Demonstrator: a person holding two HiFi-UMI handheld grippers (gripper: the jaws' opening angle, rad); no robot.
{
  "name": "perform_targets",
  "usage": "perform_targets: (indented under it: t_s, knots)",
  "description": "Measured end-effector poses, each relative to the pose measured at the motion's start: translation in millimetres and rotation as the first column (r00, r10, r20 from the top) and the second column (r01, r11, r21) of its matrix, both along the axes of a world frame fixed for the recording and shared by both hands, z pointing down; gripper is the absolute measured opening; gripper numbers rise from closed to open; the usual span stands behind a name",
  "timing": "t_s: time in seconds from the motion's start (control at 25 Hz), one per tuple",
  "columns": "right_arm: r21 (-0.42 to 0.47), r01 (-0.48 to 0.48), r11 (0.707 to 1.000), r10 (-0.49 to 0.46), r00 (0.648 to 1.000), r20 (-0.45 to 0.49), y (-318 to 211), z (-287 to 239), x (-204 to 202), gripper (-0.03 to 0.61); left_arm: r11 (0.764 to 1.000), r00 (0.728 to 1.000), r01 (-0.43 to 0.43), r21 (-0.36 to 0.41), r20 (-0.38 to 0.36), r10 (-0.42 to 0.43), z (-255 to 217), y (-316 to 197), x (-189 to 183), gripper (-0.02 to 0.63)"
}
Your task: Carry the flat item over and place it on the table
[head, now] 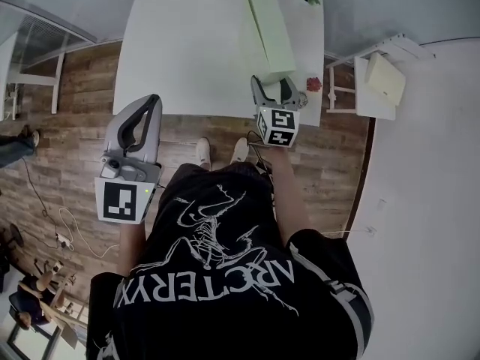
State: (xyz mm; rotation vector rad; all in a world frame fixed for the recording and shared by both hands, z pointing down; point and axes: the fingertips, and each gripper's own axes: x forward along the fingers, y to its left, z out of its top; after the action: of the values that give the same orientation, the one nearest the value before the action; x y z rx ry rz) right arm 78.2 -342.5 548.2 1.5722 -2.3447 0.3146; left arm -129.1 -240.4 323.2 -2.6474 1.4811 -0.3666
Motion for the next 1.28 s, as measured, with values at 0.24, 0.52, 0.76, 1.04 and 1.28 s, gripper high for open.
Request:
perform_targets:
  t_s: [0.24, 0.52, 0.76, 1.04, 1.28]
  knots:
    - [-0.011, 0.043, 0.999, -0.043, 0.999, -0.033, 55.5, -27.9, 21.9, 0.288, 0.998, 0.997, -0.057, 0.007, -0.047, 0.057, 1.8, -8.0, 21.3, -0.002]
    - [0.042, 0.051, 0.998, -0.052, 0.999, 0.016, 76.7, -77.4, 31.5, 0.287, 0.994, 0.991, -0.106, 0.028, -0.075, 0.107, -0.7, -12.4, 45.9, -0.002]
    - [0.257, 0.142, 0.956, -0.164, 0.984, 0.069, 69.1, -179.7, -0.7, 0.185, 0.99, 0.986, -0.129, 0.051, -0.101, 0.133, -13.8, -19.2, 60.7, -0.002]
    - [0.396, 0.211, 0.894, -0.211, 0.976, -0.043, 58.9, -242.5, -24.3, 0.055, 0.982, 0.984, -0.148, 0.118, -0.081, 0.158, -34.7, -26.3, 65.5, -0.002]
    - [0.428, 0.237, 0.872, -0.249, 0.968, -0.029, 62.4, -261.6, -29.7, 0.018, 0.976, 0.98, -0.172, 0.13, -0.074, 0.183, -36.7, -27.6, 66.0, -0.002]
